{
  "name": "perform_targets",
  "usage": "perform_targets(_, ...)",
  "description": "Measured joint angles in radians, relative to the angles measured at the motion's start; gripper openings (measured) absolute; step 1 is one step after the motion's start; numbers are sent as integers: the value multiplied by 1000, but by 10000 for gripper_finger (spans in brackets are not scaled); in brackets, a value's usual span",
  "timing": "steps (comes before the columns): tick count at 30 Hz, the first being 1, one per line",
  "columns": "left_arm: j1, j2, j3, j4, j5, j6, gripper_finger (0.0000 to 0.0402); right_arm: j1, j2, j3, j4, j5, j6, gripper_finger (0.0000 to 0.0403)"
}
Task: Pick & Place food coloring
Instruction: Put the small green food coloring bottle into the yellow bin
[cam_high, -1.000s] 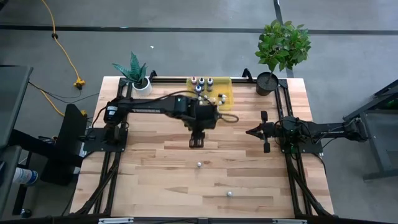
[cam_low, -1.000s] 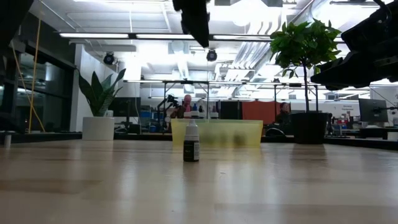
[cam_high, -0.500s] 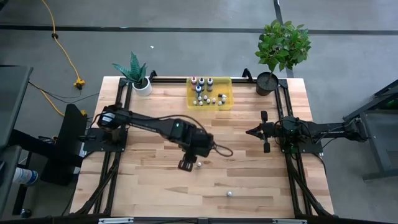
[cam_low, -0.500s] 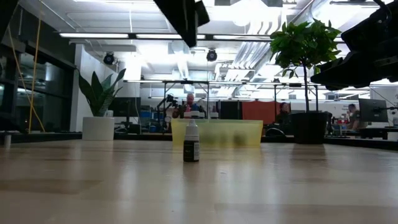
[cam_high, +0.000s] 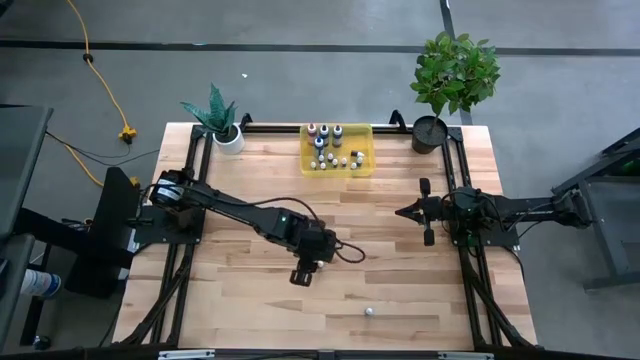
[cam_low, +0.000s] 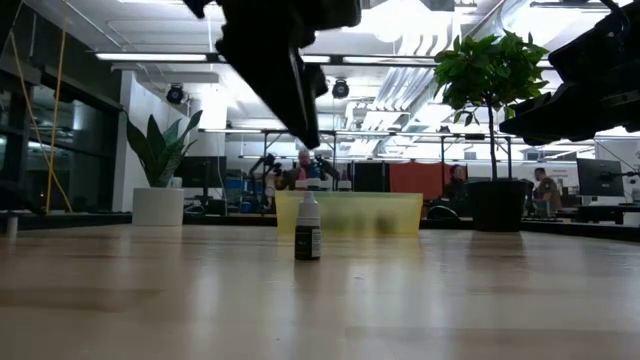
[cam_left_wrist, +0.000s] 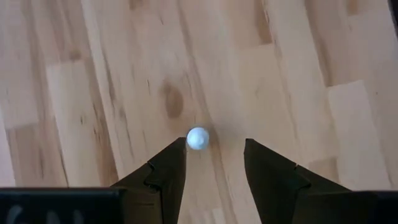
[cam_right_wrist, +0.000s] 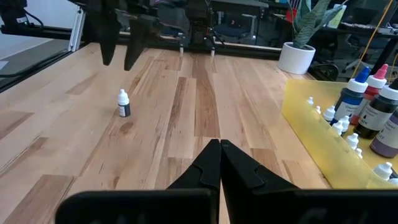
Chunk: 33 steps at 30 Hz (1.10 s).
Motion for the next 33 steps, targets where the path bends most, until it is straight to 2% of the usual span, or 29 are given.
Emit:
perform_targets(3,0,4,-33,22,-37,-44,154,0,0,0,0,0,0,0)
perform_targets(11,-8,4,-113,114,-27,-75,154,0,0,0,0,0,0,0)
perform_targets(17,-15,4,-136,127,-49,-79,154,0,0,0,0,0,0,0)
perform_targets(24,-14,17,-172,233,-47,-79,154,0,0,0,0,0,0,0)
perform_targets(33,-12,19,-185,229,-45,-94,154,0,0,0,0,0,0,0)
